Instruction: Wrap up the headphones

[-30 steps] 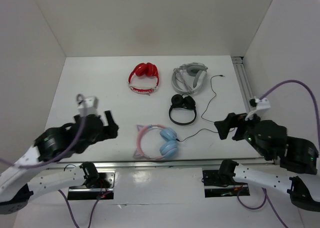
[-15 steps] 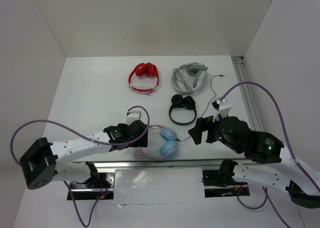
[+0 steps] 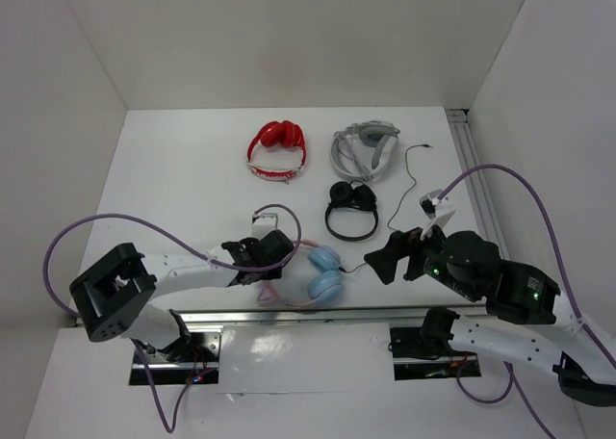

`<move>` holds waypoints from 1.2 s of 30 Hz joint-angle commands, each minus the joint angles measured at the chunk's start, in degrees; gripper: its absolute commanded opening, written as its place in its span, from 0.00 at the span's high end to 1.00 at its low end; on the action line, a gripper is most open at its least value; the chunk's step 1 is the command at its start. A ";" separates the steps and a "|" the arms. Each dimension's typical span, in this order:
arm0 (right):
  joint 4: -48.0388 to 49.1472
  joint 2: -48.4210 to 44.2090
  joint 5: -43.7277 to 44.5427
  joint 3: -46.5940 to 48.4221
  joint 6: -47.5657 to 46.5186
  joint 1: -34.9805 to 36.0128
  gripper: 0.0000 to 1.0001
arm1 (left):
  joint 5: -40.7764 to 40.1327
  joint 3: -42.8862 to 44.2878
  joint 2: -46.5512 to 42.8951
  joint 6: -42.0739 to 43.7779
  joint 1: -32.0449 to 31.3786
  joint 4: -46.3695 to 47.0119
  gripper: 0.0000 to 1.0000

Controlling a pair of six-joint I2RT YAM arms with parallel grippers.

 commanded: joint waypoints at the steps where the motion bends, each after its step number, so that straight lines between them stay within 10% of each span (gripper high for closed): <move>1: 2.36 -0.48 -0.37 0.23 -0.78 -0.11 0.00 | 1.50 -2.39 4.05 -3.45 0.39 0.71 0.52; 9: 0.69 0.56 1.47 4.00 -1.39 -0.11 0.00 | 0.72 -5.39 -2.52 -10.48 -4.25 -7.94 1.00; 22: 9.20 1.28 -7.12 6.20 -16.22 -0.11 0.00 | -0.15 27.80 -30.30 3.14 -8.84 -45.57 1.00; 28: 16.85 2.15 -13.39 4.44 -24.42 -0.11 0.00 | -11.23 54.51 -28.38 4.16 -8.84 -62.65 1.00; 36: 29.42 5.31 -14.52 0.67 -26.97 -0.11 0.00 | -10.71 64.57 -22.06 7.71 -6.73 -62.65 1.00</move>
